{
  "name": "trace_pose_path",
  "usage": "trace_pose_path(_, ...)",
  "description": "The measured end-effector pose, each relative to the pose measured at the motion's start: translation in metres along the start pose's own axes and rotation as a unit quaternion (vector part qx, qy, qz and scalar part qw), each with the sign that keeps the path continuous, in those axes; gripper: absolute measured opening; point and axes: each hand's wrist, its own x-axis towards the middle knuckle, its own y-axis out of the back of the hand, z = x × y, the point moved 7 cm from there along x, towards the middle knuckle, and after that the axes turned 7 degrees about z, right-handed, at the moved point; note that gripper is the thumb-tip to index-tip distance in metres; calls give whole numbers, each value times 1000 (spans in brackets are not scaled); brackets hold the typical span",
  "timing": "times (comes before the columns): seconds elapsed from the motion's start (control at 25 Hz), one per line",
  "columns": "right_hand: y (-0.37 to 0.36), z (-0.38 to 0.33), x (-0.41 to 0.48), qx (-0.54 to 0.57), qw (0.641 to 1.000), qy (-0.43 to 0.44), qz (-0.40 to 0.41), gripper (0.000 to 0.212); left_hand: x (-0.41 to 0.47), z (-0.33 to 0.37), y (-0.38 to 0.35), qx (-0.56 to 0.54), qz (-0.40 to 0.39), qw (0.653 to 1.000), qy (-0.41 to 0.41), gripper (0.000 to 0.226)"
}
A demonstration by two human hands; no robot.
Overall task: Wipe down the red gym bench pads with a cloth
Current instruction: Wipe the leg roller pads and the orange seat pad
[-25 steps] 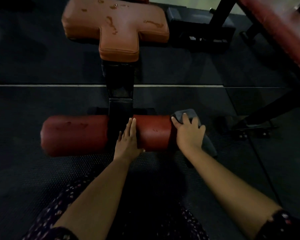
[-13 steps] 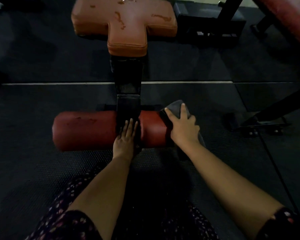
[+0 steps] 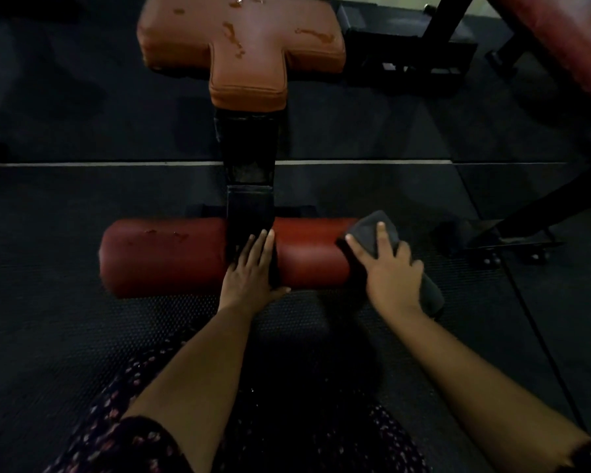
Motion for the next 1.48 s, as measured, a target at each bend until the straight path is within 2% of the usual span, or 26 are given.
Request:
trace_pose_path(0.12,-4,4,-14,58,991,-117,-39,78,0,10,7,23,43,998,-44,119)
trace_pose_path(0.2,-1,-23,-18,99,985,-134,-51,77,-1,10,11,80,28,996,-30,115)
trace_pose_path(0.32,13,-70,-10,114,991,-68,-12,73,-3,-5,28,169,27,984,46,103)
trace_pose_path(0.44,24,-112,-5,116,993,36,3,68,-13,-22,39,180,-11,975,129,91)
trace_pose_path(0.56,30,-119,-8,78,986,132,67,66,-15,-27,37,133,-27,980,142,83)
trace_pose_path(0.68,19,-84,-11,35,982,162,85,62,-12,-29,38,119,-16,982,145,95)
trace_pose_path(0.76,10,-52,-10,30,990,118,66,70,-10,-34,42,105,0,982,154,89)
trace_pose_path(0.88,-2,-13,-13,56,998,-20,3,77,-10,-42,50,72,31,983,165,76)
trace_pose_path(0.96,-2,-14,-25,90,992,-90,-2,75,-14,-44,51,72,49,983,161,78)
trace_pose_path(1.04,-2,-42,-36,112,989,-100,-4,78,-17,-48,50,87,54,981,165,82)
trace_pose_path(1.16,7,-98,-35,112,990,-35,82,82,-16,-55,50,91,66,975,190,82)
trace_pose_path(1.28,13,-126,-29,80,989,67,104,65,-15,-57,48,92,63,973,201,79)
trace_pose_path(1.36,14,-125,-32,52,978,131,154,57,-16,-58,46,89,53,974,199,79)
trace_pose_path(1.48,2,-100,-39,10,961,195,197,58,-16,-61,46,76,42,978,190,84)
